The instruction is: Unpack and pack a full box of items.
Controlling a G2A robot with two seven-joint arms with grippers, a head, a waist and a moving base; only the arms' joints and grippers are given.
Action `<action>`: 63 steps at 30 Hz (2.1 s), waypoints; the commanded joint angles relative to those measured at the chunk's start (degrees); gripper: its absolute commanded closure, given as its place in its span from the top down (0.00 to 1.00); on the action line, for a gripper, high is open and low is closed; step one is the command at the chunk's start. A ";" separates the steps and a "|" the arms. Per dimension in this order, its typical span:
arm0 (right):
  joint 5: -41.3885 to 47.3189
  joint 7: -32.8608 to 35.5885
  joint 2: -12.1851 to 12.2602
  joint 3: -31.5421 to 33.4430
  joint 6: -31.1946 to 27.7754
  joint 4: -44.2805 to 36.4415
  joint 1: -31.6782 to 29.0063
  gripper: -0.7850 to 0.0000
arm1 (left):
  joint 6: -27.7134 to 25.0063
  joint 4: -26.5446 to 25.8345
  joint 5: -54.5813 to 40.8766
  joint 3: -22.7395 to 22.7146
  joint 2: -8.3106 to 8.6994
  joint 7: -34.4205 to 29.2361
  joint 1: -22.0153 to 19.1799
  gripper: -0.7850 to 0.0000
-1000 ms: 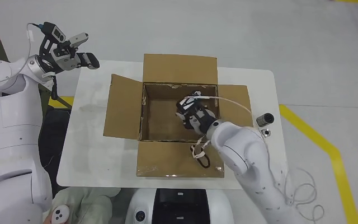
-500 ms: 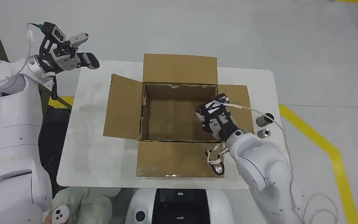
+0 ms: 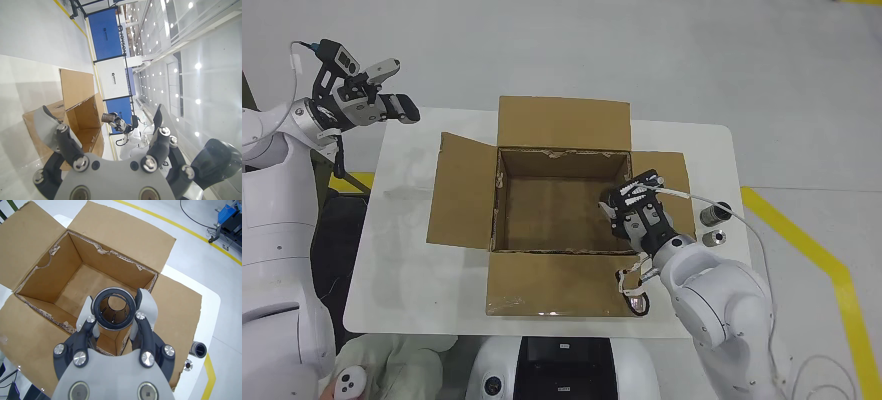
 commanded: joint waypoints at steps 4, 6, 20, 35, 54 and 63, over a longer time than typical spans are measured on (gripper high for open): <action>0.00 0.00 0.00 0.00 0.00 0.00 0.00 0.00 | 0.00 0.00 0.00 0.00 0.00 0.00 0.00 1.00; 0.00 0.00 0.00 0.00 0.00 0.00 0.00 0.00 | 0.00 0.00 0.00 0.00 0.00 0.00 0.00 1.00; 2.69 -0.26 0.60 5.14 1.31 -3.37 -5.24 0.00 | 0.00 0.00 0.00 0.00 0.00 0.00 0.00 1.00; 5.82 -7.70 1.87 18.57 1.15 -5.80 -16.08 0.00 | 0.00 0.00 0.00 0.00 0.00 0.00 0.00 1.00; 15.66 -10.38 2.47 35.70 2.55 -5.80 -27.30 0.00 | 0.00 0.00 0.00 0.00 0.00 0.00 0.00 1.00; 15.08 -7.57 2.57 35.93 4.04 -5.80 -30.76 0.00 | 0.00 0.00 0.00 0.00 0.00 0.00 0.00 1.00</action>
